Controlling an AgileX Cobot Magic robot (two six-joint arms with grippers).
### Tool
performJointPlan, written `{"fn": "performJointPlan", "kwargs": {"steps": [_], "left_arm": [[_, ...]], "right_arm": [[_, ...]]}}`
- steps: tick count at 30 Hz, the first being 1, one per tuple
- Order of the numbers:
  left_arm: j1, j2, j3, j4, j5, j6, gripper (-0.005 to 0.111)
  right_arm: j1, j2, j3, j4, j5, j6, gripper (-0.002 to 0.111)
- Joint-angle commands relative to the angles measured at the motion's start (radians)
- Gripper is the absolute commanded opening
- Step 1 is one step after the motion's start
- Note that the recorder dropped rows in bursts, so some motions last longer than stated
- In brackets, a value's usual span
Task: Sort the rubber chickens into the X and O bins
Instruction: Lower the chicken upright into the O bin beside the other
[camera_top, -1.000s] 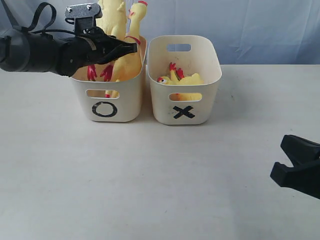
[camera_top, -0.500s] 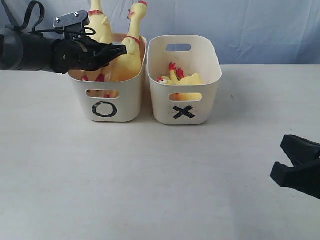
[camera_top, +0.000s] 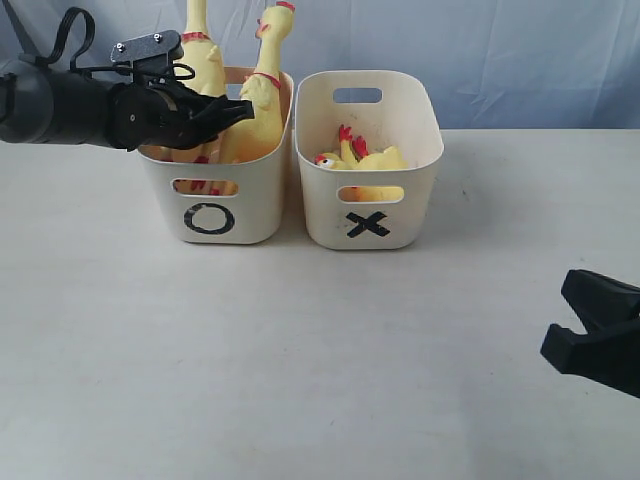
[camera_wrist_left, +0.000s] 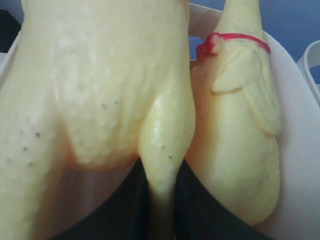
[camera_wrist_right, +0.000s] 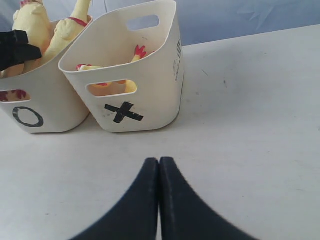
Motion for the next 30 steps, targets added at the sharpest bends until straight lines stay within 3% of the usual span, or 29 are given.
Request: {"fn": "performJointPlan", "kwargs": {"steps": [1,6,8,30], "left_arm": [[0.0,0.012,-0.001,-0.007,0.001,-0.009,0.006],[0.0,0.012,-0.001,-0.007,0.013,-0.009,0.036],[0.0,0.012,-0.001,-0.007,0.024,-0.009,0.04],[0.0,-0.045,-0.001,-0.014,0.112,-0.009,0.039]], "right_arm": [[0.003,-0.005,0.005,-0.007,0.003,-0.003,-0.001],[0.003,-0.005,0.005,-0.007,0.003,-0.003,-0.001],[0.003,-0.005,0.005,-0.007,0.003,-0.003,-0.001],[0.003,-0.005,0.005,-0.007,0.001,-0.003,-0.001]]}}
